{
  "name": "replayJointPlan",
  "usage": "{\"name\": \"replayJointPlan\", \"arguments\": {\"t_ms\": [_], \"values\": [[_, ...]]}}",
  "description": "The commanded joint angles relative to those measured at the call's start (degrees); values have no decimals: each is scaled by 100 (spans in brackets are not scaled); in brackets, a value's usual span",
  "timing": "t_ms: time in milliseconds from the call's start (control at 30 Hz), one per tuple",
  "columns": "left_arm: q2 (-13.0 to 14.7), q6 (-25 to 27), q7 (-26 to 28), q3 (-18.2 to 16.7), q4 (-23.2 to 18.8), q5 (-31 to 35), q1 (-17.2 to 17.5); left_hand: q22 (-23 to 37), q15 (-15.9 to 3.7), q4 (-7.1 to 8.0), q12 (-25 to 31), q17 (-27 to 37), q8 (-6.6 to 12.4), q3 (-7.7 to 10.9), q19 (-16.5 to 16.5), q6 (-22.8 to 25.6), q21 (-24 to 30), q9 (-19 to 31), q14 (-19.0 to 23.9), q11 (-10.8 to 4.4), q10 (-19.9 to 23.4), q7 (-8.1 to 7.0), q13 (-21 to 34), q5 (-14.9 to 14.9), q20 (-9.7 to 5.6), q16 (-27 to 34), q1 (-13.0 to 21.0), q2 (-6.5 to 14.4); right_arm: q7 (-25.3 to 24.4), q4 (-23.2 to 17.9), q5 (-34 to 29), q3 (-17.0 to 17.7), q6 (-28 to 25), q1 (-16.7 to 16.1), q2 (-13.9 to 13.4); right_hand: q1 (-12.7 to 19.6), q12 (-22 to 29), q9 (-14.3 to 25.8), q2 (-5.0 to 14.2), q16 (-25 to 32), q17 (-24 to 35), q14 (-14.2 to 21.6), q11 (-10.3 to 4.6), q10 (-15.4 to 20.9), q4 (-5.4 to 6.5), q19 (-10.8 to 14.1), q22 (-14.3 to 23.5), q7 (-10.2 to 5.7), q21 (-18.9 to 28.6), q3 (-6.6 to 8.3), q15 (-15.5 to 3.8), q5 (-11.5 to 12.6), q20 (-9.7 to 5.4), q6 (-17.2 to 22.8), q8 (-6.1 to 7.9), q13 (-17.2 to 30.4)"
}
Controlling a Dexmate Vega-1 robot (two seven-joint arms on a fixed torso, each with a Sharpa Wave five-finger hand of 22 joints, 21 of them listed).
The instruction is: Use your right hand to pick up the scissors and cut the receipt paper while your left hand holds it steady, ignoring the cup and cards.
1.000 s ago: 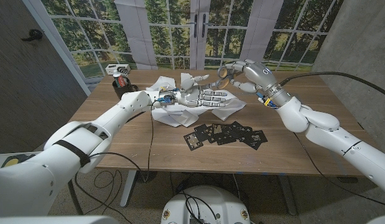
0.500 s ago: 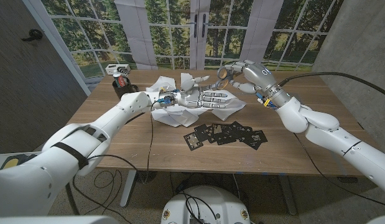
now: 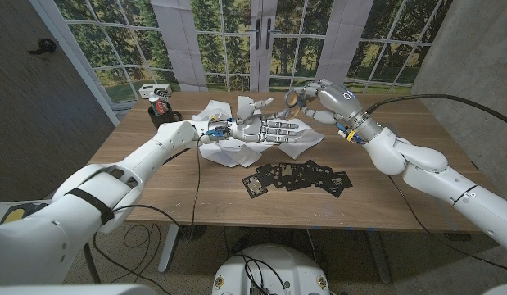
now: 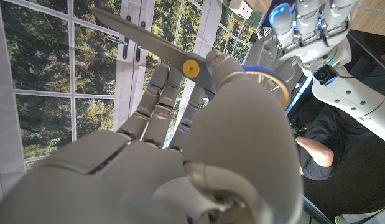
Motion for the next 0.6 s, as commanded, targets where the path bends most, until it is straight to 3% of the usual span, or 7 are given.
{"name": "replayJointPlan", "arguments": {"t_ms": [33, 233, 600], "values": [[79, -82, -126, 80, -75, 118, -134, 24, 31, 21, -18, 28, -1, -68, -61, -14, -26, 9, -60, 70, -79, 102, 19, -34, 15, 7, -108, -6, 90, -43, -159, -62, 15, 81, -80, 14, 34, 25, 43, 27, 17, 593, -322, 375, 14, -21, 22, -24, 52, 260, -1339, 29, -372, 47, 3, 20], [166, 33, -37, 65, -191, 87, -109, 28, 30, 60, -14, 31, -15, -121, -66, -93, -45, 7, -101, 131, -100, 259, 18, -32, 13, 9, -228, -18, 114, -99, -225, -52, 2, 79, -141, 18, 24, 25, 46, 28, 18, 592, -325, 373, 13, -28, 21, -27, 67, 264, -1338, 24, -381, 53, 5, 11], [328, 208, 238, -4, -443, -37, 43, 30, 29, 75, -9, 32, -16, -138, -68, -132, -54, 6, -114, 143, -102, 305, 18, -29, 12, 11, -277, -10, 134, -121, -235, -29, -27, 48, -199, 17, 13, 27, 42, 28, 19, 588, -325, 377, 13, -30, 20, -26, 103, 272, -1339, 15, -380, 59, 7, 15]]}}
